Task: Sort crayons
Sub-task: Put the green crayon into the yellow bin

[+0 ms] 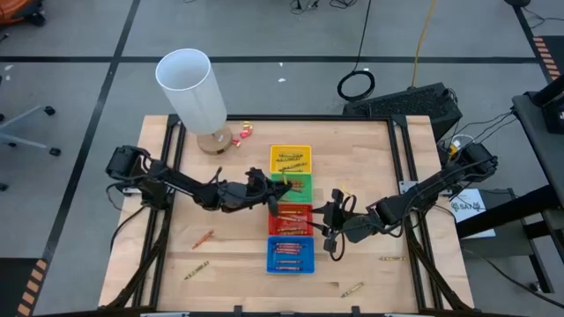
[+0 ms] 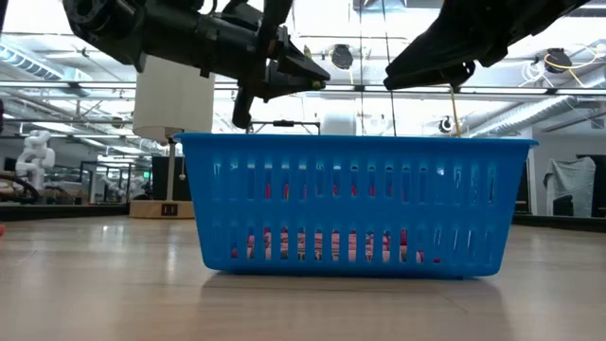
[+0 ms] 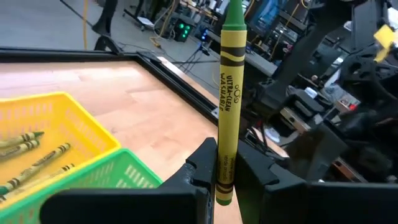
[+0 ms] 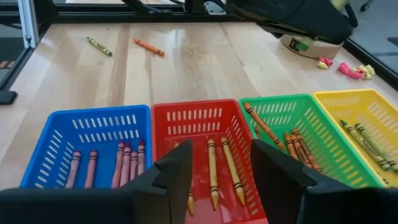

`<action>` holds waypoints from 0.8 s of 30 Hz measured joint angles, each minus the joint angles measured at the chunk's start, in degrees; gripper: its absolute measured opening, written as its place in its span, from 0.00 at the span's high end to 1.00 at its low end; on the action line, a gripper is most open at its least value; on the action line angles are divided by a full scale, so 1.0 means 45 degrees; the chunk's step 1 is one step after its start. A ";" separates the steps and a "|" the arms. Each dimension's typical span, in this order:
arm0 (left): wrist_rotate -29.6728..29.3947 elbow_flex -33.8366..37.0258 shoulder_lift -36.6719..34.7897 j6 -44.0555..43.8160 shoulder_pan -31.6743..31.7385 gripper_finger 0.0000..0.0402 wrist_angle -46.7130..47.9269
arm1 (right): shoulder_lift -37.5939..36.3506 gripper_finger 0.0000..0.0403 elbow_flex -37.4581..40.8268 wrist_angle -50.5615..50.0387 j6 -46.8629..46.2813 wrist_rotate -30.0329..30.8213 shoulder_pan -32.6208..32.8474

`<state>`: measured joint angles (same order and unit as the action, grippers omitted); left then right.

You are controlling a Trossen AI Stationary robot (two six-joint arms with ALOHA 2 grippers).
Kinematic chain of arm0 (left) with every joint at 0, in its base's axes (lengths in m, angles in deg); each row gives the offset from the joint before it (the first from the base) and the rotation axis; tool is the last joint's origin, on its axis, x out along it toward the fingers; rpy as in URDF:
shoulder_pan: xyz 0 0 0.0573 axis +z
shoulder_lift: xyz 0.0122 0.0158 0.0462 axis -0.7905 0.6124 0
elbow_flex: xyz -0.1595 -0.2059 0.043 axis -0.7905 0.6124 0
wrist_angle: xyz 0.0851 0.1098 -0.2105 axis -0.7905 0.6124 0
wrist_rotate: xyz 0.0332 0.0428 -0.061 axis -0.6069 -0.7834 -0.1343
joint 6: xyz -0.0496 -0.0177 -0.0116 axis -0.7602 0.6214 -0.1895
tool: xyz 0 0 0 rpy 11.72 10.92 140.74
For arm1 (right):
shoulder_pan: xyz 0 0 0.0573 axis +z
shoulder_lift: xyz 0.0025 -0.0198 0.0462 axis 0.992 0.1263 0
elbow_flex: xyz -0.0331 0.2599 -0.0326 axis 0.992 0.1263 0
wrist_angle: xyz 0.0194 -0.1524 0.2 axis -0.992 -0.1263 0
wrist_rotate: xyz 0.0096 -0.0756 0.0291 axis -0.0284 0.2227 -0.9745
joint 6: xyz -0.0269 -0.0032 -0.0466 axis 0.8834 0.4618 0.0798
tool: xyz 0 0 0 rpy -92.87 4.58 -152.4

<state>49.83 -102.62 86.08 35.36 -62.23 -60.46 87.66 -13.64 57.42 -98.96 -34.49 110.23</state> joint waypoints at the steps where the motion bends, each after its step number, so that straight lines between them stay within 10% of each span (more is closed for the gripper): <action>1: 0.0003 0.0000 0.0000 0.0209 0.0086 0.89 0.0000 | 0.0000 0.64 0.0000 0.0000 0.0089 0.0000 0.0000; 14: 0.2025 -0.0891 0.0000 0.4559 0.1862 0.89 0.0396 | 0.0000 0.64 0.0000 -0.0088 0.1095 0.0005 -0.0003; 24: 0.2549 -0.4255 0.0000 0.7516 0.3148 0.89 0.8421 | 0.0000 0.64 -0.0005 -0.1513 0.1559 -0.0044 0.0005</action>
<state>61.30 -121.77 86.08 69.18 -48.06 -22.57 87.66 -13.66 50.61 -91.95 -34.69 110.25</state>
